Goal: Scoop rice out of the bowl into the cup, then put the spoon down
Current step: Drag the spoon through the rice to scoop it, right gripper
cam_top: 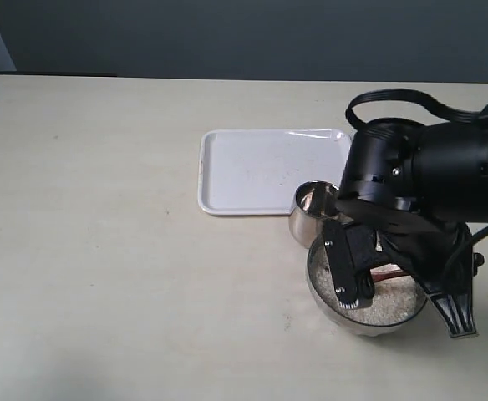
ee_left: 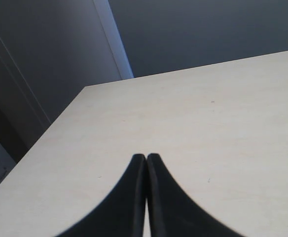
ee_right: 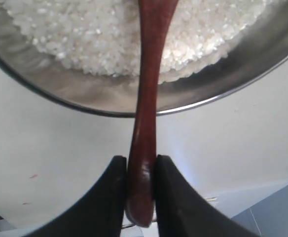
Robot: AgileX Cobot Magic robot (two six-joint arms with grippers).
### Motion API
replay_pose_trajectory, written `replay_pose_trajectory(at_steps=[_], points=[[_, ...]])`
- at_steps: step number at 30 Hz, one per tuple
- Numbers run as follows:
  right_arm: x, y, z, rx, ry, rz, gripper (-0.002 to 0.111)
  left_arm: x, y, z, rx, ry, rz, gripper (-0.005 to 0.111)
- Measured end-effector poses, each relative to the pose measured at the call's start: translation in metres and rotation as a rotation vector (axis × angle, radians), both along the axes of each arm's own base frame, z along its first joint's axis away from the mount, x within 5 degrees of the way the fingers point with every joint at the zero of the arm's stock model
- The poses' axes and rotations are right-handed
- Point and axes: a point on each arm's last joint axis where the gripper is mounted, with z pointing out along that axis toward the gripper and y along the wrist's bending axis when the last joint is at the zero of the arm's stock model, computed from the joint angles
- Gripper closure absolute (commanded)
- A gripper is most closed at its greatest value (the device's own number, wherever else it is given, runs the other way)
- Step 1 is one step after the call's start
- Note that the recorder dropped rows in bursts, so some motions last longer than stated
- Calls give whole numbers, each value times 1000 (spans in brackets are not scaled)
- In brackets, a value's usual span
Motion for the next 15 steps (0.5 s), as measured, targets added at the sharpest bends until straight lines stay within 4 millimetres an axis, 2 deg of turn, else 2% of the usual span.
replay_pose_trajectory(at_steps=[8, 15], points=[[9, -12, 1, 32, 26, -98, 108, 0, 0, 0, 0, 0, 0, 106], [7, -19, 10, 99, 54, -146, 108, 0, 0, 0, 0, 0, 0, 106]])
